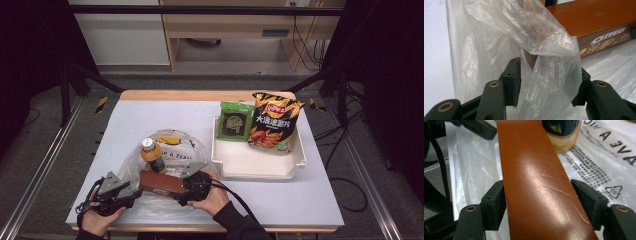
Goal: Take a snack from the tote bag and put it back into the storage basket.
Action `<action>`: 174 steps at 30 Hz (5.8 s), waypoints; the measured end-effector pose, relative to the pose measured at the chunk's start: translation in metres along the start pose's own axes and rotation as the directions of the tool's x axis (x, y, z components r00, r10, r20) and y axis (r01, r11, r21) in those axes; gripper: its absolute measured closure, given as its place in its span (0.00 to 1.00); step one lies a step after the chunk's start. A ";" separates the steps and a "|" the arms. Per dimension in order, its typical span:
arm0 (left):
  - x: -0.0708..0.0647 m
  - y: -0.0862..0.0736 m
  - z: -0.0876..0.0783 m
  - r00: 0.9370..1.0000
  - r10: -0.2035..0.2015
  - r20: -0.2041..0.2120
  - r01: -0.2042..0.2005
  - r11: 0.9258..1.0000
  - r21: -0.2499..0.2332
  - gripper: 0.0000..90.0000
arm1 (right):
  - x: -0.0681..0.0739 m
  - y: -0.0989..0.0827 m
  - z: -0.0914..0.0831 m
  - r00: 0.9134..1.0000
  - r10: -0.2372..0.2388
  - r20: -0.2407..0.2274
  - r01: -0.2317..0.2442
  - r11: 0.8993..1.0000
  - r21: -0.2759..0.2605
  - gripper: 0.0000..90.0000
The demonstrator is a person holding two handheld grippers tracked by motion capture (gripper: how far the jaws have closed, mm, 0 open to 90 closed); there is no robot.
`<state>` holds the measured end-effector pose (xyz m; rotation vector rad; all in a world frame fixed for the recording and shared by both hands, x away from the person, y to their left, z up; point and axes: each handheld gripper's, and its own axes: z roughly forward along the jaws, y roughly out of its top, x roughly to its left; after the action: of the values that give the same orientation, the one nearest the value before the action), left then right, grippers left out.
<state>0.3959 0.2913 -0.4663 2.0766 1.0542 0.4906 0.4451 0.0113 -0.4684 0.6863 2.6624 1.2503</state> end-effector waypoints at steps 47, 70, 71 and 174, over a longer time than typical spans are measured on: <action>-0.001 -0.001 0.002 1.000 -0.002 -0.009 0.002 1.000 -0.017 0.50 | 0.012 0.049 -0.079 0.995 -0.104 -0.005 0.101 0.974 -0.202 0.48; -0.005 0.006 -0.008 0.999 -0.032 0.015 0.034 0.992 -0.124 0.44 | -0.010 0.035 -0.150 0.992 -0.068 0.105 0.095 0.957 -0.275 0.48; -0.005 0.006 -0.010 1.000 -0.029 0.013 0.030 0.991 -0.128 0.44 | -0.010 0.035 -0.150 0.992 -0.068 0.105 0.095 0.957 -0.275 0.48; 0.000 0.048 -0.031 0.997 -0.071 -0.012 0.066 0.975 -0.210 0.20 | -0.120 -0.076 -0.144 0.934 0.132 0.331 -0.146 0.989 0.020 0.40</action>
<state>0.4020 0.2870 -0.4100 1.8478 1.0351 0.5633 0.4828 -0.1853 -0.4413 1.0089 2.4071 1.0027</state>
